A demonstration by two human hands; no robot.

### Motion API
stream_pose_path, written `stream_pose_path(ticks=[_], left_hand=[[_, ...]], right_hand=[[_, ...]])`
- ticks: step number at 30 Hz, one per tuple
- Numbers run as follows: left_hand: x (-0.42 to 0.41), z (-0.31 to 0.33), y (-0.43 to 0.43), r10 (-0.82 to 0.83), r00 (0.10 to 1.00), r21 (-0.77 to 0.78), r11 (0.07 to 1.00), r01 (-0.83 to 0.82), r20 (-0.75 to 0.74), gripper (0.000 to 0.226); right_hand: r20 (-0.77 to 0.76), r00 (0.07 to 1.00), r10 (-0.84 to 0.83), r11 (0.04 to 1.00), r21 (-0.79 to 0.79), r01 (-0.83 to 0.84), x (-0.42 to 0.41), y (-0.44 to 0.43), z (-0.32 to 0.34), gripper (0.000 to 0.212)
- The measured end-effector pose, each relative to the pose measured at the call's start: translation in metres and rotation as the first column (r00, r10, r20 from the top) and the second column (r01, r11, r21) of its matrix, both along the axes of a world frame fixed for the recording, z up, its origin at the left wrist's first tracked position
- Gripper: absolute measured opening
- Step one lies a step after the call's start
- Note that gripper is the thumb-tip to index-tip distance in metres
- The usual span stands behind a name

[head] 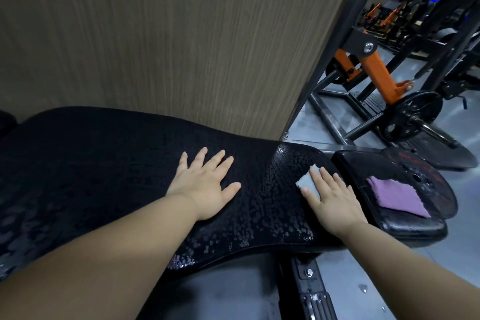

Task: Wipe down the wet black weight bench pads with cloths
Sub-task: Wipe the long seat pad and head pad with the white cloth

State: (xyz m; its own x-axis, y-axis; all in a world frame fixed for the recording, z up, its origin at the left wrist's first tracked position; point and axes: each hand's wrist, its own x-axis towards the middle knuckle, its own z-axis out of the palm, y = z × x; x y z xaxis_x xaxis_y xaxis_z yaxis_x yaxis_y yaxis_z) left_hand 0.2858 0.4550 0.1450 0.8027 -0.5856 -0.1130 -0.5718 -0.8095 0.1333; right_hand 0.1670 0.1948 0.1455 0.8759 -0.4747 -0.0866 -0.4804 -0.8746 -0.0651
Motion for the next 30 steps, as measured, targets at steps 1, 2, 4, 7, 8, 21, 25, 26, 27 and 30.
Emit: stream_pose_path(ticks=[1, 2, 4, 7, 8, 21, 25, 26, 27, 30], left_hand=[[0.0, 0.0, 0.0, -0.001, 1.0, -0.004, 1.0, 0.001, -0.001, 0.069], [0.0, 0.0, 0.0, -0.002, 1.0, -0.008, 1.0, 0.002, -0.001, 0.069], [0.001, 0.0, 0.0, -0.005, 1.0, -0.01, 1.0, 0.005, 0.002, 0.069], [0.001, -0.001, -0.001, -0.008, 1.0, -0.012, 1.0, 0.008, 0.01, 0.069], [0.002, -0.001, -0.001, -0.008, 1.0, -0.011, 1.0, 0.008, 0.013, 0.069], [0.004, -0.003, -0.002, -0.001, 1.0, 0.015, 1.0, 0.001, 0.013, 0.069], [0.005, -0.002, -0.002, -0.001, 1.0, 0.024, 1.0, 0.001, 0.008, 0.069], [0.005, -0.002, -0.002, 0.0, 1.0, 0.026, 1.0, 0.0, 0.008, 0.069], [0.005, -0.001, -0.001, 0.001, 1.0, 0.028, 1.0, -0.001, 0.007, 0.069], [0.005, 0.0, -0.001, 0.004, 1.0, 0.031, 1.0, -0.004, 0.0, 0.069]], right_hand=[[0.002, 1.0, -0.005, 1.0, 0.006, 0.005, 0.008, -0.003, 0.0, 0.064], [0.006, 1.0, -0.01, 1.0, 0.012, 0.01, 0.017, -0.007, 0.0, 0.064], [0.016, 1.0, -0.023, 0.999, 0.024, 0.022, 0.035, -0.014, 0.0, 0.065], [0.022, 0.998, -0.051, 0.998, 0.031, 0.05, 0.061, -0.025, -0.003, 0.066], [0.025, 0.998, -0.059, 0.998, 0.033, 0.058, 0.069, -0.028, -0.003, 0.067], [0.055, 0.992, -0.117, 0.982, 0.157, 0.107, 0.121, -0.061, -0.002, 0.073], [0.052, 0.994, -0.096, 0.983, 0.159, 0.087, 0.112, -0.062, -0.003, 0.074], [0.052, 0.995, -0.09, 0.985, 0.15, 0.081, 0.108, -0.063, -0.005, 0.074], [0.053, 0.995, -0.083, 0.987, 0.141, 0.074, 0.101, -0.063, -0.006, 0.074], [0.058, 0.996, -0.068, 0.991, 0.122, 0.061, 0.074, -0.061, -0.01, 0.069]])
